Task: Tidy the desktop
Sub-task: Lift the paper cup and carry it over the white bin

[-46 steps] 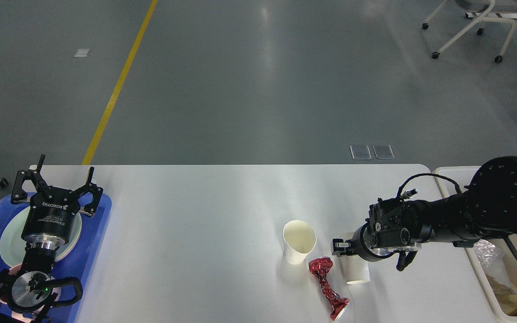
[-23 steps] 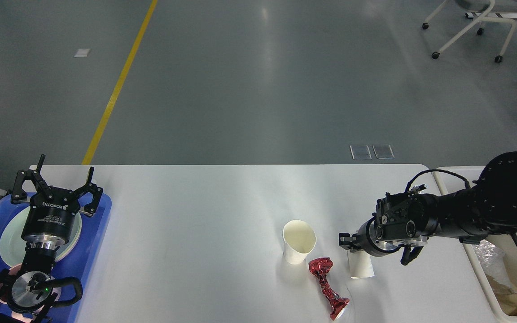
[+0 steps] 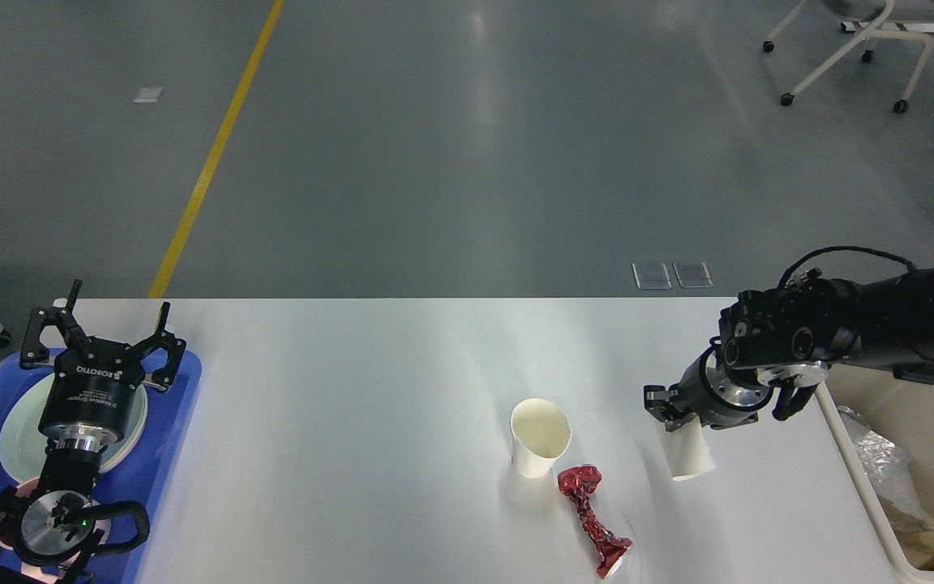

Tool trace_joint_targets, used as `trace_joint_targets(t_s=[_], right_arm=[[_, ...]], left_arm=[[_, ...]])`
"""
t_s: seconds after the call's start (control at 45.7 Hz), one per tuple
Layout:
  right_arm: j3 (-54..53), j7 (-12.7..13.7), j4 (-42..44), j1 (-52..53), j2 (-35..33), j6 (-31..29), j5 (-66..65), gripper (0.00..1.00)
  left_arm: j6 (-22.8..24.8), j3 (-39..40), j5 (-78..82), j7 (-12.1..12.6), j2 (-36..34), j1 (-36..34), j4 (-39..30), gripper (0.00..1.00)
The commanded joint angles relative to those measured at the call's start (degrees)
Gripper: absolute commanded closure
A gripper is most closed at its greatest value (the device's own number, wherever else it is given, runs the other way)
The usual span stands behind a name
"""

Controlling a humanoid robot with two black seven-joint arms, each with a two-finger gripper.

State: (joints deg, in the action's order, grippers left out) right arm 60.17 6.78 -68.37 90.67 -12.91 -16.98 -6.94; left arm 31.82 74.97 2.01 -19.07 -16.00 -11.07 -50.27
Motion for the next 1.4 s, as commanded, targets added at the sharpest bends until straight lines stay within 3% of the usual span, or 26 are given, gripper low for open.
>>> trace_joint_targets(t_s=[0.0,0.153,0.503,0.613,0.832,1.029,1.379], right_arm=[[2.6,-0.1,-4.5,9.1,-2.8,-5.3,0.3,1.00],[6.7,-0.3,-9.7,21.7,-5.4,-13.2,3.9,1.00],[12.9,-0.5,-24.5,46.9,-6.2,-23.7,4.6,1.00],[12.9,-0.4,-28.0,51.2,-7.2,-24.2,4.6,1.00],[15.2,-0.3,-27.2,50.4,-7.8,-21.6,4.7,1.00],[22.1,-0.3,-22.3,44.5,-13.0,-14.5,7.6,1.00],[23.4,0.0,-4.9,22.2,-26.1,-3.1,9.6,1.00]], left_arm=[[0.0,0.0,-0.1,0.0,0.0,0.0,0.0,0.04],[0.0,0.0,-0.1,0.0,0.0,0.0,0.0,0.04],[0.0,0.0,0.0,0.0,0.0,0.0,0.0,0.04],[0.0,0.0,0.0,0.0,0.0,0.0,0.0,0.04],[0.0,0.0,-0.1,0.0,0.0,0.0,0.0,0.04],[0.0,0.0,0.0,0.0,0.0,0.0,0.0,0.04],[0.0,0.0,0.0,-0.1,0.0,0.0,0.0,0.04]])
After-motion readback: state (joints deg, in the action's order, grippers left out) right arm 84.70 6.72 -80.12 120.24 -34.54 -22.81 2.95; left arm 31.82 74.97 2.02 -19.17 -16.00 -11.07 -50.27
